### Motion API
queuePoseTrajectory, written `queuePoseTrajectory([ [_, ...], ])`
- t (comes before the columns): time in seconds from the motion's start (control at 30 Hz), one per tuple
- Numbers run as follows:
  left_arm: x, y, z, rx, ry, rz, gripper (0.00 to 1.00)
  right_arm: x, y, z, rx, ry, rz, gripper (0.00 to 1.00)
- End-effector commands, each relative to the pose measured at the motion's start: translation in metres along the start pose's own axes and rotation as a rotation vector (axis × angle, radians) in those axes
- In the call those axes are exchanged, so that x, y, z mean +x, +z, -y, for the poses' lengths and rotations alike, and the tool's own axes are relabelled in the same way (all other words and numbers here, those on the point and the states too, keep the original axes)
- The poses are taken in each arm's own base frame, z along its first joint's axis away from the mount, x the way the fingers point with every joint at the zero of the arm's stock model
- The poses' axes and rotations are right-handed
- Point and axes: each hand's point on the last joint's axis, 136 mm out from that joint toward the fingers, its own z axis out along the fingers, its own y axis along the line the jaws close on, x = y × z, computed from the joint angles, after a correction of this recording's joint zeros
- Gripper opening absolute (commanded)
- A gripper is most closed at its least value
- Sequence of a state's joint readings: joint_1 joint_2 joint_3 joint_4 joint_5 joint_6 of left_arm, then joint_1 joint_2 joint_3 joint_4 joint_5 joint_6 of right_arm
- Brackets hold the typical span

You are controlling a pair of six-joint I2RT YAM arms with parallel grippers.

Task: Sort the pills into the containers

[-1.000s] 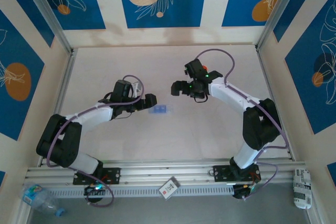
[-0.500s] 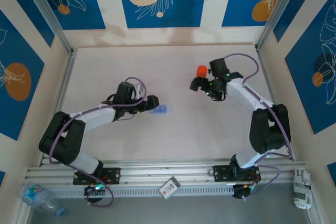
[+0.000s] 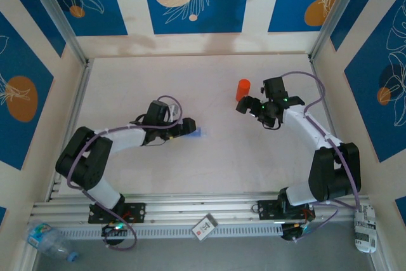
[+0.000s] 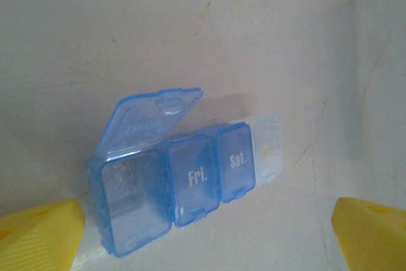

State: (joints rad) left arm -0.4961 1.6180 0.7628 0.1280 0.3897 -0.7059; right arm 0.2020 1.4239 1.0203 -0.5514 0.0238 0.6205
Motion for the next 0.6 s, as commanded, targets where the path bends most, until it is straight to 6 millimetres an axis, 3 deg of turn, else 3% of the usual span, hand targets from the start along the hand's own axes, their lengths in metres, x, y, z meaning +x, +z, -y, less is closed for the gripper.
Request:
queuePoseTrajectory([
  [0.0,-0.011,0.004,0.020,0.052,0.018,0.015,1.00,0.008,-0.002,-0.001,-0.029,0.012,-0.020,0.99],
  [0.37,-0.026,0.018,0.034,0.087,0.023,0.013,1.00,0.019,-0.005,-0.002,-0.064,-0.003,-0.026,1.00],
  [0.57,-0.036,0.011,0.040,0.063,0.080,0.027,1.00,0.002,-0.017,-0.009,-0.051,-0.050,0.023,1.00],
])
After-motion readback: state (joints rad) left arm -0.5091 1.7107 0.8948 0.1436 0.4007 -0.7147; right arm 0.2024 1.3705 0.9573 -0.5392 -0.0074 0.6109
